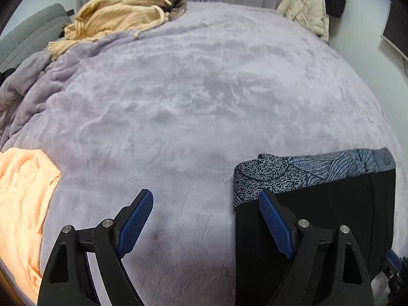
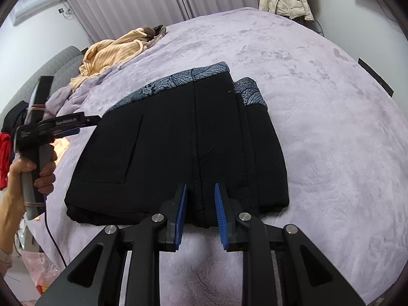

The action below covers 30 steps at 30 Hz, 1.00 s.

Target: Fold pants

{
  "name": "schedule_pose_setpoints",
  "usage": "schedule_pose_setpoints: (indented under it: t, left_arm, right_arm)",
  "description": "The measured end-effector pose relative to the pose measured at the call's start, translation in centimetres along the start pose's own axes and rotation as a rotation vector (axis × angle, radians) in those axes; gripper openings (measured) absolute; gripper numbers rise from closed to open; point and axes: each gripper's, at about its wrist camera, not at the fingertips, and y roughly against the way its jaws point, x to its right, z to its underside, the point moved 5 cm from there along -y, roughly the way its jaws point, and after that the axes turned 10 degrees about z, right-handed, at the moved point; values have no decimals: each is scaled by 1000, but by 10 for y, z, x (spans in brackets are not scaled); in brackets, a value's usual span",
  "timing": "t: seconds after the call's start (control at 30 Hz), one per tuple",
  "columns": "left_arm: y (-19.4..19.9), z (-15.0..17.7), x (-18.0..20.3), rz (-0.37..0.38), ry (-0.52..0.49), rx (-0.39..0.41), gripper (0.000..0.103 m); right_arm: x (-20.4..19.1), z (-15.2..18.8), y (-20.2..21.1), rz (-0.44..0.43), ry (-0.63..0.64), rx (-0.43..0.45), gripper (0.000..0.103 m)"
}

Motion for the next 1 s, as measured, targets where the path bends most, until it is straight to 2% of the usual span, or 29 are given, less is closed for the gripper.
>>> schedule_pose_setpoints:
  t: [0.07, 0.17, 0.27, 0.3, 0.33, 0.37, 0.4, 0.47, 0.57, 0.6, 0.63, 0.77, 0.87, 1.0]
  left_arm:
    - [-10, 8, 4, -59, -76, -2, 89]
    - [-5, 15, 14, -163, -203, 53, 90]
    - [0, 13, 10, -125, -176, 44, 90]
    - [-1, 12, 6, -102, -152, 31, 90]
    - [-2, 11, 2, -78, -125, 19, 90]
    - [-4, 10, -2, -56, -97, 10, 90]
    - [-5, 11, -5, -39, -73, 3, 90]
    - [-6, 11, -7, -25, -55, -1, 90]
    - [-4, 10, -4, -40, -75, 1, 90]
    - [-2, 9, -2, -48, -86, 4, 90]
    - [-2, 9, -1, -55, -100, 8, 90]
    - [-7, 12, 2, -66, -138, 27, 90]
    - [-8, 13, 3, -79, -143, 34, 90]
    - [2, 13, -1, -72, -121, 24, 90]
  right_arm:
    - [-1, -1, -1, -2, 6, -1, 24]
    - [-3, -9, 5, -22, 23, 6, 25]
    - [2, -35, 16, -106, -4, 45, 30]
    - [9, -51, 17, -117, -41, 63, 45]
    - [12, -62, 15, -122, -70, 68, 68]
    - [16, -76, 9, -147, -100, 61, 75]
    - [19, -88, 0, -170, -122, 49, 75]
    - [20, -107, -23, -179, -142, 5, 73]
    - [21, -126, -61, -197, -188, -79, 49]
    - [22, -129, -70, -194, -203, -97, 30]
    - [23, -131, -75, -183, -204, -101, 19]
    - [31, -119, -103, -146, -177, -163, 17]
    - [36, -114, -105, -150, -206, -146, 17]
    - [30, -113, -89, -66, -136, -116, 18]
